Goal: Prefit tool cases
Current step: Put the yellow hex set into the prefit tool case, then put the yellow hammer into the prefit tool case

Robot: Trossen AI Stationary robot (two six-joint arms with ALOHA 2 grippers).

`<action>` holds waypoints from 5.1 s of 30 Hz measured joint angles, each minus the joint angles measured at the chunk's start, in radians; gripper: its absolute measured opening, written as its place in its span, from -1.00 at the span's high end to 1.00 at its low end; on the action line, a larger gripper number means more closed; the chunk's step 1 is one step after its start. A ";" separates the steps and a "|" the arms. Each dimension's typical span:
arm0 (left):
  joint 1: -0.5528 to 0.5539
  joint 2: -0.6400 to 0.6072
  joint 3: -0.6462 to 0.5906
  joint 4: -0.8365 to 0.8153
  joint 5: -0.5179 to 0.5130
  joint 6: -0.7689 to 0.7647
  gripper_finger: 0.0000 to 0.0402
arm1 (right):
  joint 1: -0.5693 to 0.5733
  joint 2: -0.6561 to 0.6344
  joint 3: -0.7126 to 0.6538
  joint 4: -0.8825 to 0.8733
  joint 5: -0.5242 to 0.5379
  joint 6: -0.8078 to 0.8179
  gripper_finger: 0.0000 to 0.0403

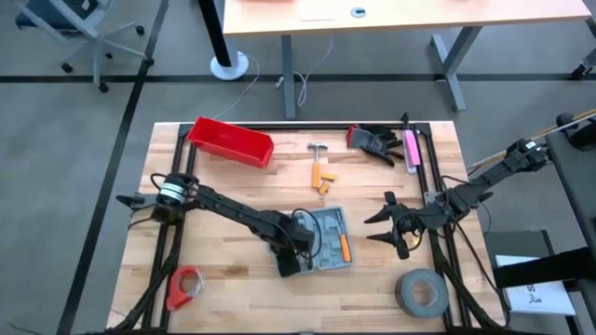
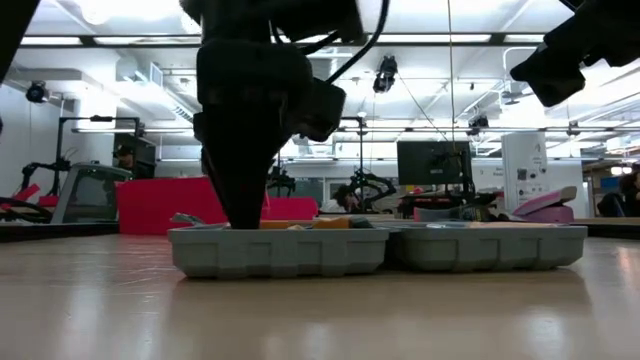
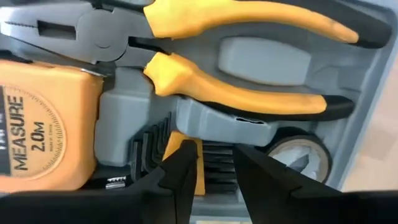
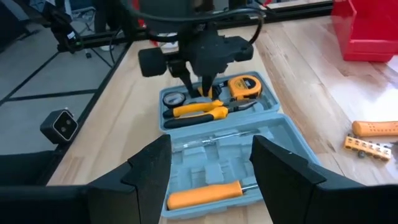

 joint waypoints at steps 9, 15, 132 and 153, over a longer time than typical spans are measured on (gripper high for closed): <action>0.003 0.000 0.275 -0.304 -0.119 0.020 0.43 | 0.000 0.000 0.000 -0.002 0.000 0.007 0.01; 0.004 -0.001 0.342 -0.380 -0.126 -0.001 0.43 | 0.000 0.000 0.000 -0.002 0.000 0.008 0.01; 0.339 0.028 0.270 0.251 -0.376 -0.289 0.43 | 0.002 0.002 -0.018 -0.073 0.106 0.086 0.01; 0.601 0.034 0.270 0.293 -0.204 -0.200 0.68 | 0.002 0.002 -0.018 -0.073 0.106 0.065 0.01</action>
